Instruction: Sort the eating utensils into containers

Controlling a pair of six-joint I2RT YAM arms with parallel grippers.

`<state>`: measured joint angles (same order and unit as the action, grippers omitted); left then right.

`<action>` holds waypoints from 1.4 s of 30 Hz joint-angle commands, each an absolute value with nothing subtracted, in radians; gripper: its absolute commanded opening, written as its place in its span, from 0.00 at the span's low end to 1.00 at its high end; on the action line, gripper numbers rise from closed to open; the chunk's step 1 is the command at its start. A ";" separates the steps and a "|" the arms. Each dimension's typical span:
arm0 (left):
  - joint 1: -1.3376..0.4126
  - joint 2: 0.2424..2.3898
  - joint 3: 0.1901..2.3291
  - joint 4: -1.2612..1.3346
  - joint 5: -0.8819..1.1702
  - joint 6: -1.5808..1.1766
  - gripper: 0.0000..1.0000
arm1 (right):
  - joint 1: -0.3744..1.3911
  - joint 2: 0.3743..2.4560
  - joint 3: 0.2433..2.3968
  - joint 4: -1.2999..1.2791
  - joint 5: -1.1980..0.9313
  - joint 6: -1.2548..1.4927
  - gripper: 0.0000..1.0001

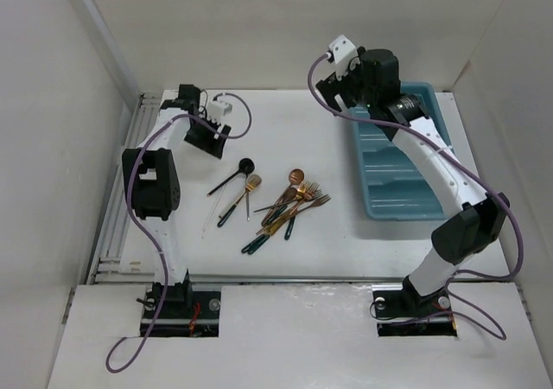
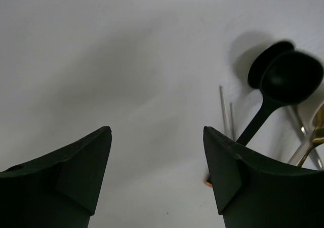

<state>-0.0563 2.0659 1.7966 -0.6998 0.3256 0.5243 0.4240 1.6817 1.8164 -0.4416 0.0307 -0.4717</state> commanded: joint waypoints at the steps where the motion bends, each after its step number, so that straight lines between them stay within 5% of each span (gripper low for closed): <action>1: -0.032 1.984 1.699 -0.706 0.354 0.609 0.70 | 0.465 1.646 1.729 -0.466 -0.095 -0.339 0.93; 18: -0.075 1.882 1.376 -0.591 0.496 0.759 0.60 | 0.534 1.646 1.657 -0.457 -0.044 -0.330 0.71; 24: -0.118 1.925 1.373 -0.560 0.457 0.721 0.34 | 0.534 1.666 1.678 -0.477 -0.044 -0.330 0.64; 28: -0.118 1.934 1.373 -0.551 0.457 0.710 0.26 | 0.543 1.666 1.678 -0.486 -0.044 -0.330 0.62; 31: -0.118 1.944 1.373 -0.578 0.475 0.724 0.27 | 0.543 1.666 1.669 -0.495 -0.026 -0.330 0.62; 37: -0.118 1.898 1.417 -0.588 0.555 0.683 0.50 | 0.543 1.666 1.669 -0.515 -0.014 -0.330 0.61; 42: -0.130 1.884 1.462 -0.578 0.583 0.623 0.51 | 0.543 1.675 1.678 -0.535 -0.014 -0.330 0.60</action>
<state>-0.1204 1.9434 1.4090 -0.5686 0.5259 0.6621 0.5320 1.6653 1.6409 -0.5240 -0.0254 -0.3405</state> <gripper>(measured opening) 0.511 0.602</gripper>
